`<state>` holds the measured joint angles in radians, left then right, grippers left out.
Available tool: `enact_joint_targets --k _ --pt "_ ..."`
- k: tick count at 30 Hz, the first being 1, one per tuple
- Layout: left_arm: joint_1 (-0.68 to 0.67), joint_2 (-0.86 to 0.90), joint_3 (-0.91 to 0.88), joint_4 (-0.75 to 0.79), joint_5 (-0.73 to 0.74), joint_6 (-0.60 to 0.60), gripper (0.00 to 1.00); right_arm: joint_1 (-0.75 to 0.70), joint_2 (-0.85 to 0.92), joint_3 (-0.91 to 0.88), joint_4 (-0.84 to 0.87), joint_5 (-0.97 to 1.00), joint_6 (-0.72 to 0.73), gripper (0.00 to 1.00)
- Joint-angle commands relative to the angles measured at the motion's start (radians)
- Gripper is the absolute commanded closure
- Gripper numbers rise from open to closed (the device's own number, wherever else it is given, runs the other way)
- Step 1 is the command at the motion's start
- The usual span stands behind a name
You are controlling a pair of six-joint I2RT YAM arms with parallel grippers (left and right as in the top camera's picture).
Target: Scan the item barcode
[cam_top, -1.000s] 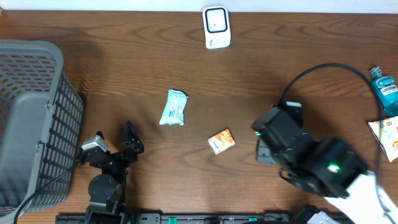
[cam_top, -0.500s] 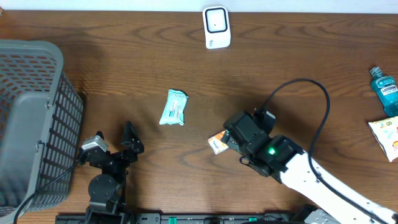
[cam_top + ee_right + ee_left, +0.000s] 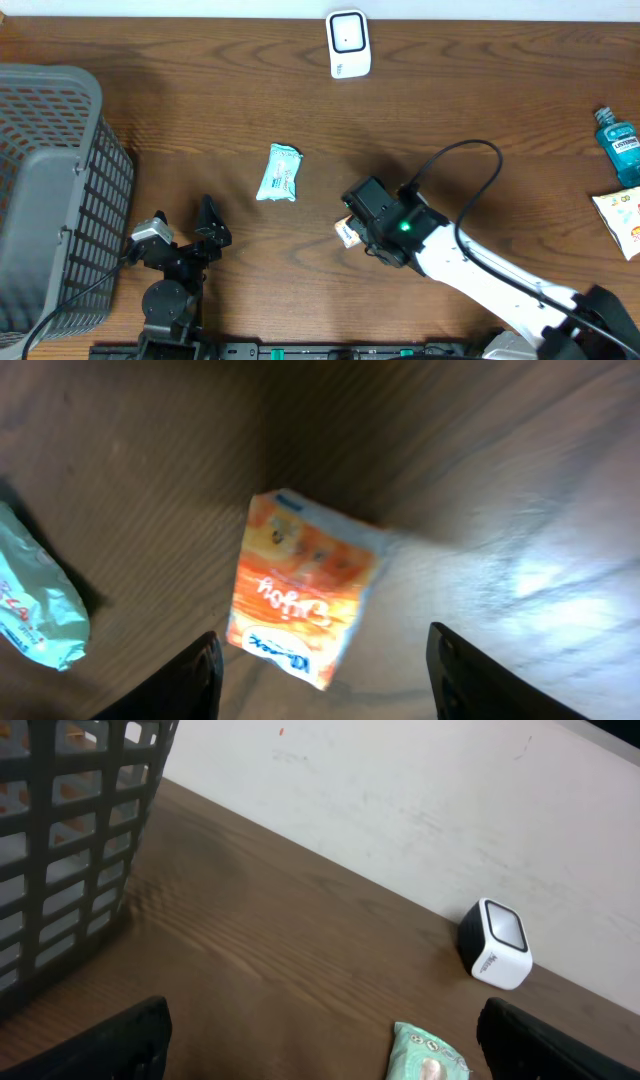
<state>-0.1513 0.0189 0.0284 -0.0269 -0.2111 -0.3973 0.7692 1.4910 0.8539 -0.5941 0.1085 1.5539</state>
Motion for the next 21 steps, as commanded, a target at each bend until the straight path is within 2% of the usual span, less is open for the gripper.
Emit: enact_joint_targets --k 1,8,16,21 --pt "0.004 -0.001 -0.020 -0.033 -0.006 -0.008 0.02 0.013 0.041 -0.006 0.029 -0.053 0.023 0.42" --pt "0.004 -0.001 -0.020 -0.033 -0.006 -0.008 0.02 0.013 0.106 -0.006 0.037 -0.064 0.023 0.52" --pt "0.004 -0.001 -0.020 -0.033 -0.006 -0.008 0.02 0.013 0.121 -0.013 0.038 -0.020 0.024 0.53" --pt "0.004 -0.001 -0.020 -0.033 -0.006 -0.008 0.02 0.011 0.133 -0.042 0.071 -0.007 0.024 0.57"
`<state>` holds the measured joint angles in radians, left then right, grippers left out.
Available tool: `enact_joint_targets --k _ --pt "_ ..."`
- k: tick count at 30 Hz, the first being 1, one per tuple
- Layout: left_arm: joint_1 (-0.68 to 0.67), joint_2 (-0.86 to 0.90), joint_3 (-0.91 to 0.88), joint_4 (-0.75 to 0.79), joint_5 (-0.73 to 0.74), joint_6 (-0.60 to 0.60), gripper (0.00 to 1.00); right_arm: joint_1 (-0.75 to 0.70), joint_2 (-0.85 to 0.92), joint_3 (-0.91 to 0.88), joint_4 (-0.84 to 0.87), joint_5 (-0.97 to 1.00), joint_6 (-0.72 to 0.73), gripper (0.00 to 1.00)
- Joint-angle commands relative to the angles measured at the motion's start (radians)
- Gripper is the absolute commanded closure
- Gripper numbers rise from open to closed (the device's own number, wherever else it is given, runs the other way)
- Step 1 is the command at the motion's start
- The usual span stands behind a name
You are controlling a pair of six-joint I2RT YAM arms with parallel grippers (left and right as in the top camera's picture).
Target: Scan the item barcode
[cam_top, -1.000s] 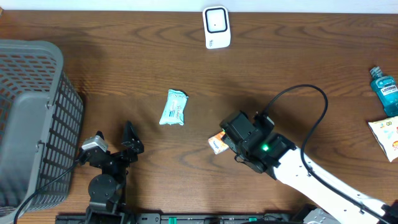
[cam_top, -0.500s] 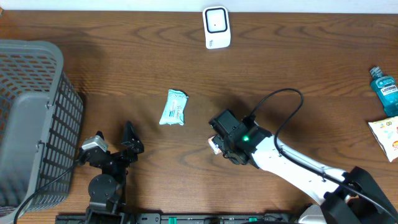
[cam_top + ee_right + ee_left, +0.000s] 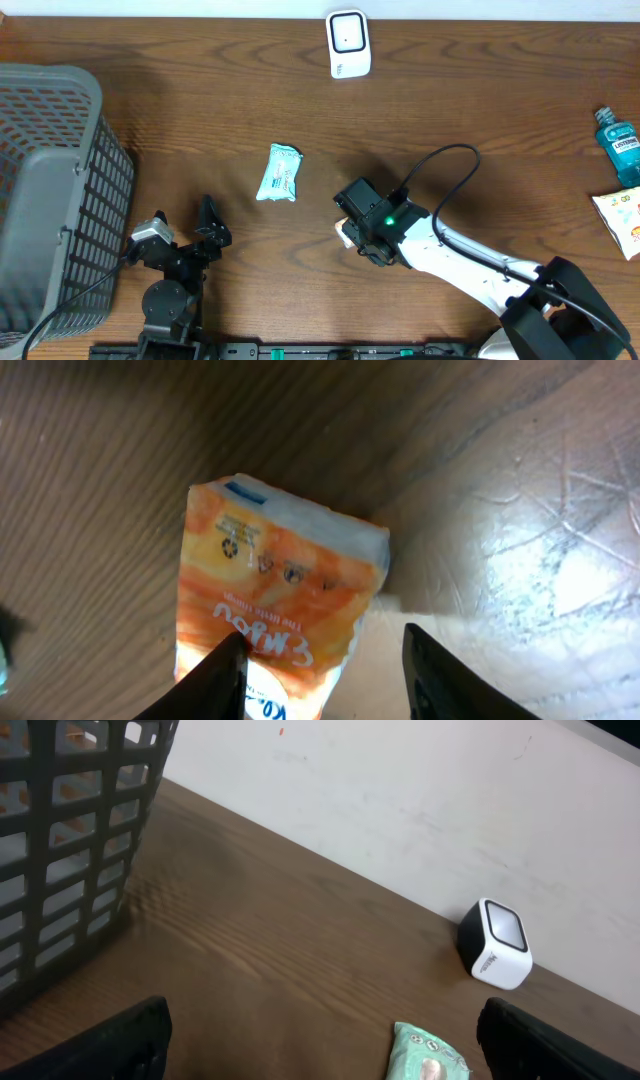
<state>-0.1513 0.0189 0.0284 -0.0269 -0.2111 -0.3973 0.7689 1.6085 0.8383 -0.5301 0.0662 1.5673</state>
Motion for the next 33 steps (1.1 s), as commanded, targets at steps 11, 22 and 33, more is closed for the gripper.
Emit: enact_joint_targets --k 11,22,33 --pt "0.004 -0.001 -0.020 -0.033 -0.006 -0.008 0.02 0.010 0.055 -0.063 0.066 0.025 0.010 0.99" --pt "0.004 -0.001 -0.020 -0.033 -0.006 -0.008 0.02 -0.025 0.010 -0.061 0.090 -0.011 -0.250 0.99" --pt "0.004 -0.001 -0.020 -0.033 -0.006 -0.008 0.02 -0.247 -0.147 -0.061 0.492 -0.739 -1.062 0.99"
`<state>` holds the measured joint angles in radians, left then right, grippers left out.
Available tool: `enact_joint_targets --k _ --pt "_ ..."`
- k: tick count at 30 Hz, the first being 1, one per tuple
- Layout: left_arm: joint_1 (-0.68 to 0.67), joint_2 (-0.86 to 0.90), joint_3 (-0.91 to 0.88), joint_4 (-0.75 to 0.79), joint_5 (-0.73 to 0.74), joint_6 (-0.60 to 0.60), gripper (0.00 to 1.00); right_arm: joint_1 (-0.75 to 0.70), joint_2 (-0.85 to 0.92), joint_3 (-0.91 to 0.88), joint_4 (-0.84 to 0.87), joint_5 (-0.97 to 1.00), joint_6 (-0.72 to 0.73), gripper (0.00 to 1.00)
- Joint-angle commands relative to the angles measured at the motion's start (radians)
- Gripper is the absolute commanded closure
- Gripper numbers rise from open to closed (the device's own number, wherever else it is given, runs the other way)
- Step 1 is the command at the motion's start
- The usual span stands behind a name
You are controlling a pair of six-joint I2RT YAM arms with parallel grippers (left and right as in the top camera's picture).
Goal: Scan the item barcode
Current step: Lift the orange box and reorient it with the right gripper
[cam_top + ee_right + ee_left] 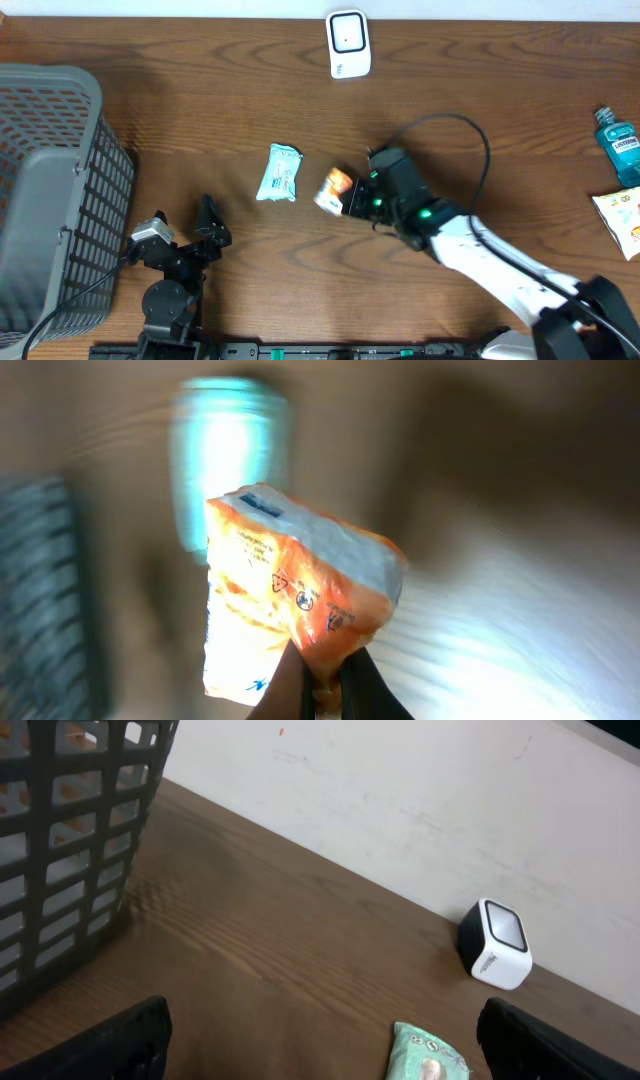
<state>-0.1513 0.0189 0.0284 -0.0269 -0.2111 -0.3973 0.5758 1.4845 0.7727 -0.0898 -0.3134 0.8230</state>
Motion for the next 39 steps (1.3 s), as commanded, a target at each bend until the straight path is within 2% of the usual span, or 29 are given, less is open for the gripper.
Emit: enact_joint_targets --k 1,7,11,12,16,18,23,28,33,36,39 --pt "0.004 -0.001 -0.020 -0.033 -0.006 -0.008 0.02 -0.073 -0.021 0.005 0.075 -0.420 -0.337 0.99" --pt "0.004 -0.001 -0.020 -0.033 -0.006 -0.008 0.02 -0.152 -0.020 0.005 0.134 -0.645 -0.402 0.99" --pt "0.004 -0.001 -0.020 -0.033 -0.006 -0.008 0.02 -0.178 -0.020 0.005 0.293 -0.857 -0.378 0.99" --pt "0.004 -0.001 -0.020 -0.033 -0.006 -0.008 0.02 -0.189 -0.020 0.005 0.397 -0.945 -0.327 0.99" --pt "0.004 -0.001 -0.020 -0.033 -0.006 -0.008 0.02 -0.211 -0.020 0.005 0.632 -1.083 -0.202 0.99" --pt "0.004 -0.001 -0.020 -0.033 -0.006 -0.008 0.02 -0.226 -0.020 0.005 0.760 -1.126 -0.061 0.99" --pt "0.004 -0.001 -0.020 -0.033 -0.006 -0.008 0.02 -0.253 -0.020 0.005 0.859 -1.200 0.130 0.99" --pt "0.004 -0.001 -0.020 -0.033 -0.006 -0.008 0.02 -0.282 -0.020 0.005 0.867 -1.247 0.220 0.99" --pt "0.004 -0.001 -0.020 -0.033 -0.006 -0.008 0.02 -0.293 -0.020 0.003 0.864 -1.248 0.159 0.98" --pt "0.004 -0.001 -0.020 -0.033 -0.006 -0.008 0.02 -0.293 -0.020 -0.003 0.857 -1.248 0.032 0.98" --pt "0.004 -0.001 -0.020 -0.033 -0.006 -0.008 0.02 -0.293 -0.020 -0.031 0.856 -1.247 -0.178 0.98"
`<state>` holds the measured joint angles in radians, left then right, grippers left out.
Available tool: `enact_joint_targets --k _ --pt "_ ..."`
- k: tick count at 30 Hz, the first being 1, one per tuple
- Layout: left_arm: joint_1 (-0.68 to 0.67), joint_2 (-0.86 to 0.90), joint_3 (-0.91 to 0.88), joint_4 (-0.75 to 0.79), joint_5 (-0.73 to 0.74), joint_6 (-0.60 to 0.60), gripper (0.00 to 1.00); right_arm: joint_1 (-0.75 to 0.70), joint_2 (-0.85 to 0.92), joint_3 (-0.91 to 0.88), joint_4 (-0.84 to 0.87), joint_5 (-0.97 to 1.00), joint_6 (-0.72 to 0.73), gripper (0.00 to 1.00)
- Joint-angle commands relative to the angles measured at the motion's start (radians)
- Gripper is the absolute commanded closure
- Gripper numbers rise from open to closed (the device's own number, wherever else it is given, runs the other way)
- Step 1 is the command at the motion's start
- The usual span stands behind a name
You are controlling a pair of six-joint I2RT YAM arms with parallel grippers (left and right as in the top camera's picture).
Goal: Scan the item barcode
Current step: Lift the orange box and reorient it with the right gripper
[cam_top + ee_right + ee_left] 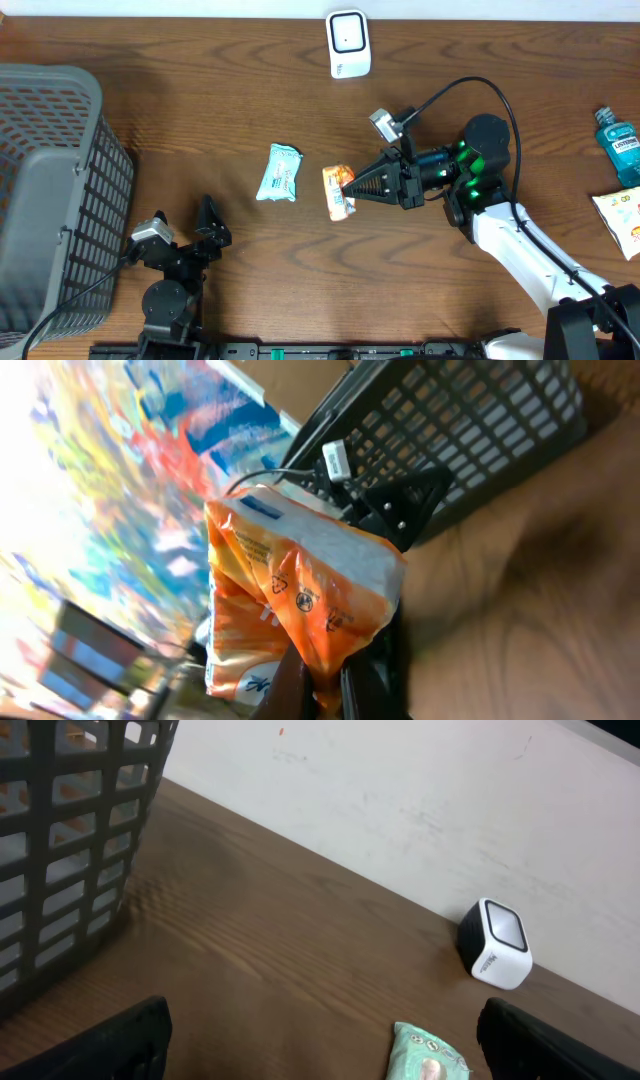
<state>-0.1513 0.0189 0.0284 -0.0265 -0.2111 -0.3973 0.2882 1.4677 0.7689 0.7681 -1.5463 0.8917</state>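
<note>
An orange and white packet [338, 190] hangs above the table near its middle, pinched at one edge by my right gripper [352, 188], which is shut on it. In the right wrist view the orange packet [290, 590] fills the centre, its seam squeezed between the fingers [290, 682]. The white barcode scanner [348, 43] stands at the far edge of the table; the left wrist view shows the scanner [495, 943] too. My left gripper [187, 238] rests open near the front left, holding nothing.
A teal wipes packet [279, 172] lies left of the held packet. A grey mesh basket [50, 190] stands at the left edge. At the far right are a blue mouthwash bottle [617, 140] and a white snack bag [622, 218].
My right arm has swung level, pointing left, and the orange packet has turned in its grip, now hanging a little right of where it was. The left arm has not moved.
My right gripper was open above the orange packet lying flat on the table. Then it stood lower, with fingers either side of it. Then it was shut on the packet, lifted off the wood. Now the packet is held level, pointing left.
</note>
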Motion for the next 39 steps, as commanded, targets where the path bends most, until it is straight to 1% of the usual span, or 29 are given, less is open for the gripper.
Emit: enact_joint_targets --k 1,4,7,10,13,16,19,22,25,28,31,35,37,39 --pt "0.004 -0.001 -0.020 -0.034 -0.006 -0.008 0.02 -0.005 -0.003 -0.042 -0.003 -0.006 -0.302 0.98" --pt "0.004 -0.001 -0.020 -0.034 -0.006 -0.008 0.02 -0.005 -0.003 -0.104 -0.055 0.066 -0.450 0.99" --pt "0.004 -0.001 -0.020 -0.034 -0.006 -0.008 0.02 -0.005 -0.003 -0.171 -0.176 0.259 -0.543 0.99" --pt "0.004 -0.001 -0.020 -0.034 -0.006 -0.008 0.02 -0.006 -0.003 -0.214 -0.327 0.505 -0.557 0.99" --pt "0.004 -0.001 -0.020 -0.034 -0.006 -0.008 0.02 -0.006 -0.003 -0.217 -0.456 0.652 -0.563 0.99" --pt "0.004 -0.001 -0.020 -0.034 -0.006 -0.008 0.02 -0.006 -0.003 -0.217 -0.487 0.690 -0.618 0.99" --pt "0.004 -0.001 -0.020 -0.034 -0.006 -0.008 0.02 -0.006 -0.004 -0.212 -0.489 0.742 -0.624 0.99" --pt "0.004 -0.001 -0.020 -0.034 -0.006 -0.008 0.02 -0.010 -0.004 -0.196 -0.491 0.751 -0.624 0.99" --pt "0.004 -0.001 -0.020 -0.034 -0.006 -0.008 0.02 -0.010 -0.005 -0.146 -0.519 0.765 -0.630 0.99" --pt "0.004 -0.001 -0.020 -0.034 -0.006 -0.008 0.02 -0.010 -0.011 -0.088 -0.603 0.829 -0.660 0.99" --pt "0.004 -0.001 -0.020 -0.034 -0.006 -0.008 0.02 0.002 -0.015 0.019 -0.787 0.999 -0.761 0.99" --pt "0.004 -0.001 -0.020 -0.034 -0.006 -0.008 0.02 0.030 -0.015 0.159 -0.976 1.223 -0.896 0.99" --pt "0.004 -0.001 -0.020 -0.034 -0.006 -0.008 0.02 0.047 -0.015 0.206 -1.004 1.315 -0.942 0.99" --pt "0.004 -0.001 -0.020 -0.034 -0.006 -0.008 0.02 0.065 -0.015 0.239 -0.989 1.427 -0.986 0.99"
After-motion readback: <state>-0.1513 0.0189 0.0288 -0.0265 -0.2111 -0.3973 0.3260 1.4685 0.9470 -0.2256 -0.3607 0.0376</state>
